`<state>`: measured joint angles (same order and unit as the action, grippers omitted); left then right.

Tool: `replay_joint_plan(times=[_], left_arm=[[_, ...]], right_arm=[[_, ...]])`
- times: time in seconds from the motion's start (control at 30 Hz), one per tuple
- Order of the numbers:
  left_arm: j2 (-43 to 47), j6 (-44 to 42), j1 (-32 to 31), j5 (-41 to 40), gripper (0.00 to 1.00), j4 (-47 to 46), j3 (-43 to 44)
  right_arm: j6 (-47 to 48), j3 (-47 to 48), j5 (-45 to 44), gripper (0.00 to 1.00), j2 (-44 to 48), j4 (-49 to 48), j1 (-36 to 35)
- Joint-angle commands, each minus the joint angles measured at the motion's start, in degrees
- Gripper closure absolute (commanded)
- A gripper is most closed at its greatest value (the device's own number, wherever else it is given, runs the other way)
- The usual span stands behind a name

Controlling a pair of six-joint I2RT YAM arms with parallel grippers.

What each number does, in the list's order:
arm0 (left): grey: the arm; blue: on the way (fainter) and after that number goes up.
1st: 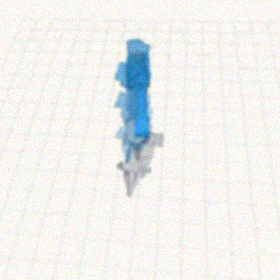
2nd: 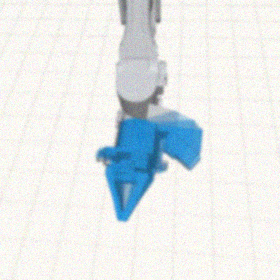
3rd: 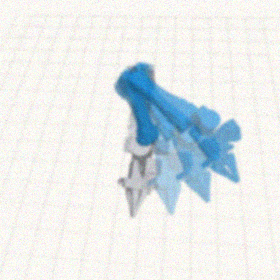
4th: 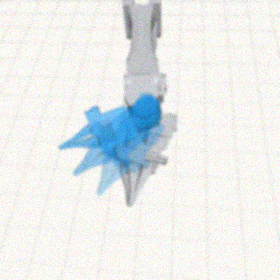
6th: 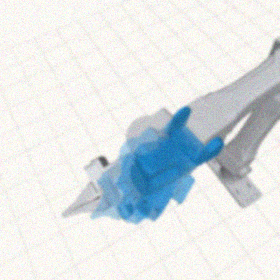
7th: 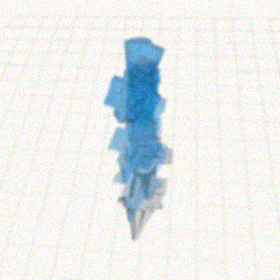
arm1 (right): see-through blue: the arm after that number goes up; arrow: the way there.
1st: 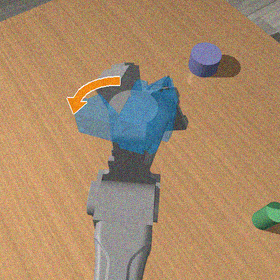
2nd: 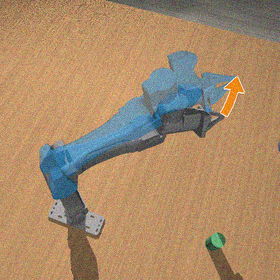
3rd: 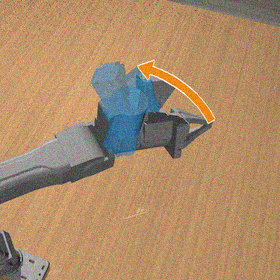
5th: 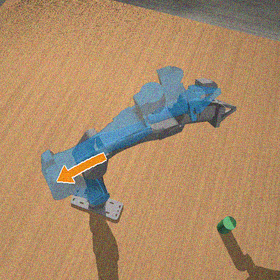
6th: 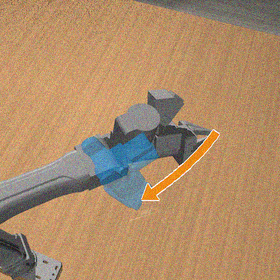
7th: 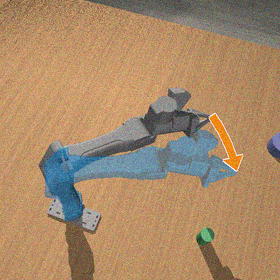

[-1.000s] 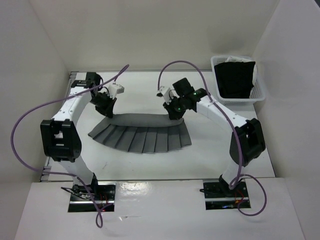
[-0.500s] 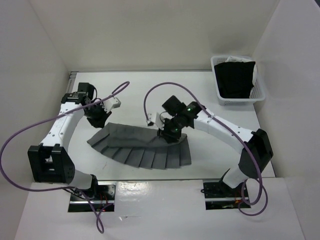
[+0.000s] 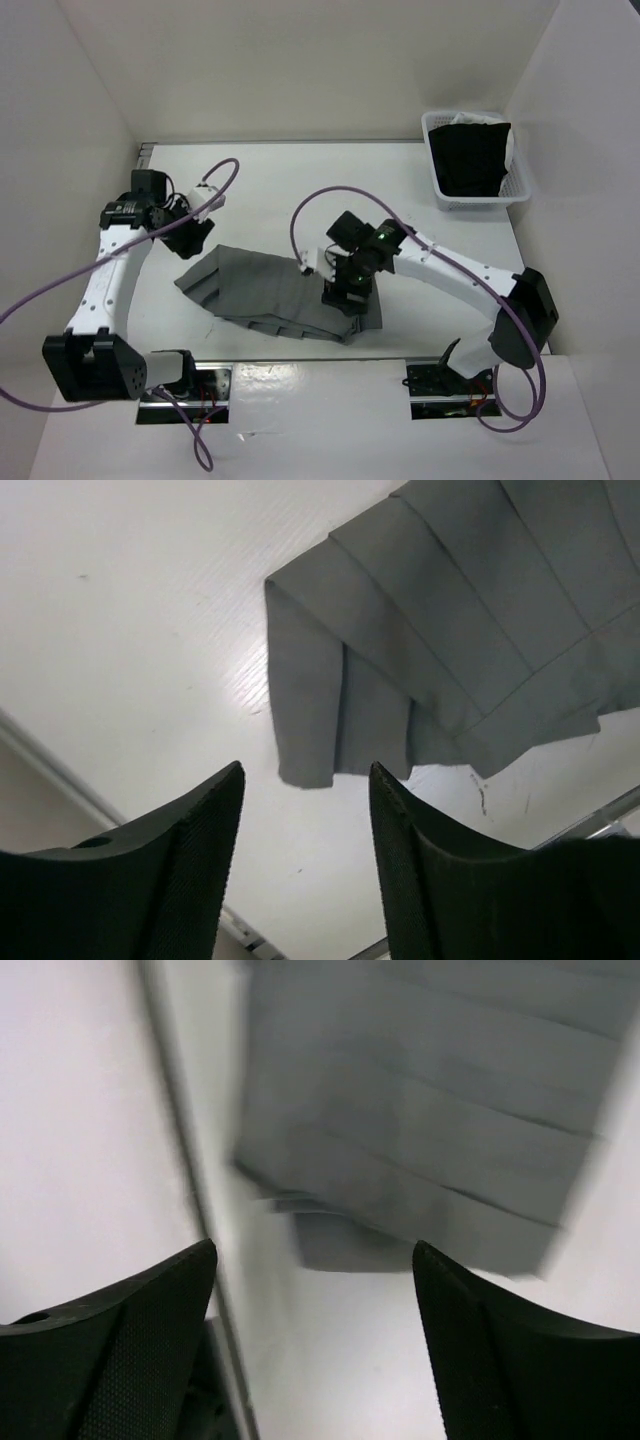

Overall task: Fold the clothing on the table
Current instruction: Fold the skirt

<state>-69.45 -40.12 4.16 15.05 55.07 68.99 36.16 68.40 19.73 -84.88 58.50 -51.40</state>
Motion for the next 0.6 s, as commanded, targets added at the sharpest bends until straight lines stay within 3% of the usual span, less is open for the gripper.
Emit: replay_joint_plan(times=[0.0, 0.1, 0.17, 0.33, 0.57], left_arm=[[-7.25, 8.37, -1.79, 2.08, 0.40, -3.56, -0.96], [-11.74, 13.29, -3.89, 2.09, 0.24, -6.10, -1.49], [-13.51, 14.62, -6.26, -0.18, 0.19, -8.91, -2.98], [-15.45, 16.74, -12.06, -5.28, 0.17, -13.58, -5.62], [-16.51, 19.90, -16.82, -9.15, 0.17, -14.29, -6.15]], right_arm=[[-8.55, -0.90, -8.44, 0.16, 3.76, -12.95, 5.42], [-15.58, -0.90, -13.39, 0.11, 1.92, -17.54, 8.84], [-18.39, 0.50, -14.80, 0.10, -0.63, -17.54, 12.44], [-22.00, 0.50, -13.66, 0.08, -6.69, -18.95, 19.22], [-21.40, -1.78, -13.66, 0.04, -6.09, -20.53, 20.37]])
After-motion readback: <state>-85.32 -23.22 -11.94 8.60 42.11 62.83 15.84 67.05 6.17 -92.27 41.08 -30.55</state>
